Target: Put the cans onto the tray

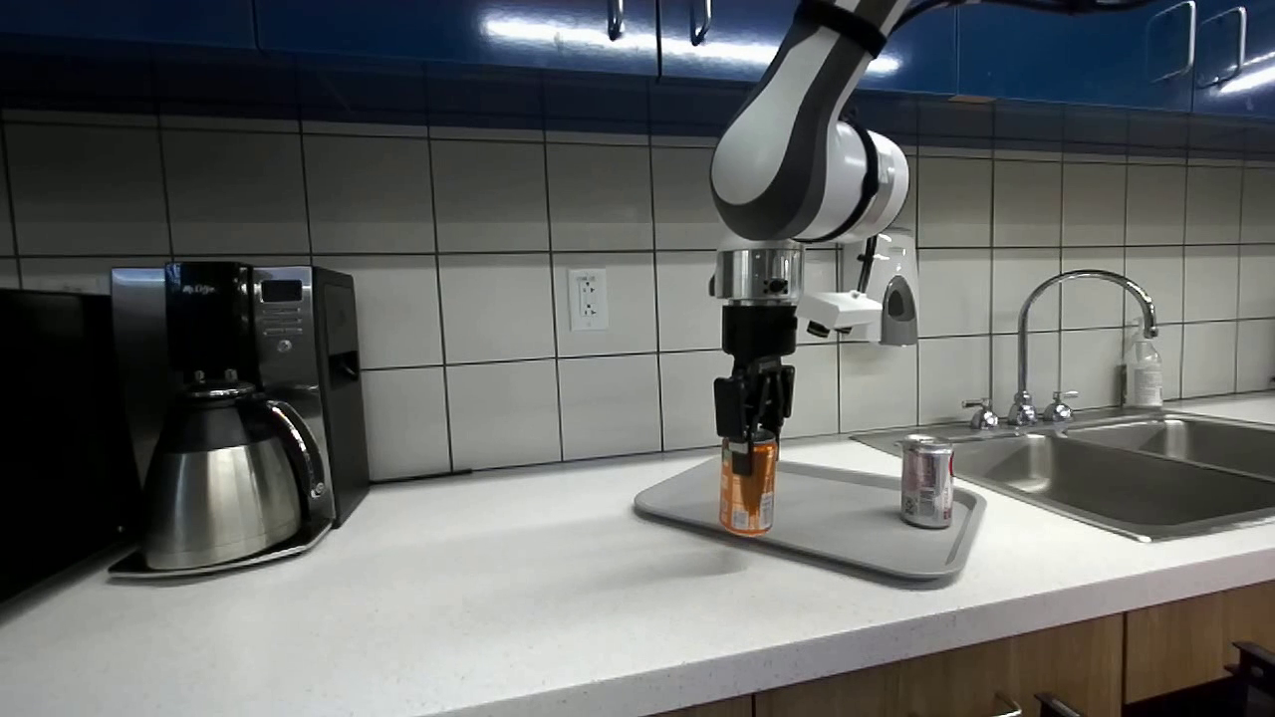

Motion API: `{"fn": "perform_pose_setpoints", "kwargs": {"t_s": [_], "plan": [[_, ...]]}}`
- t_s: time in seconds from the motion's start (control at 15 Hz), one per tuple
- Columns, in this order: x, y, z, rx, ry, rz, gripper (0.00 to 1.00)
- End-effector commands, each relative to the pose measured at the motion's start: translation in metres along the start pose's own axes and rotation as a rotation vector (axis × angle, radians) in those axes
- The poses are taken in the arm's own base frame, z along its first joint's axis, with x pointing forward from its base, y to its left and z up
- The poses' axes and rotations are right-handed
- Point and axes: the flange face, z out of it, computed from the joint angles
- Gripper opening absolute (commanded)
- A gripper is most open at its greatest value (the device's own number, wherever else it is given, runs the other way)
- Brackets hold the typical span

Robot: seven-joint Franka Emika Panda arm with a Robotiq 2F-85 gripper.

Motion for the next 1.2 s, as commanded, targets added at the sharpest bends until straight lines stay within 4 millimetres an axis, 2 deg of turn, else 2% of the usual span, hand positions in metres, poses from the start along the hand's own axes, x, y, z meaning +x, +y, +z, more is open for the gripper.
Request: {"fn": "perform_pose_setpoints", "kwargs": {"t_s": [0.0,0.53,1.13], "plan": [[0.002,0.02,-0.013,-0.04,0.015,0.018,0.38],[-0.001,0.056,-0.002,-0.072,-0.014,0.073,0.38],[0.006,0.075,0.02,-0.06,-0.044,0.106,0.38]]}}
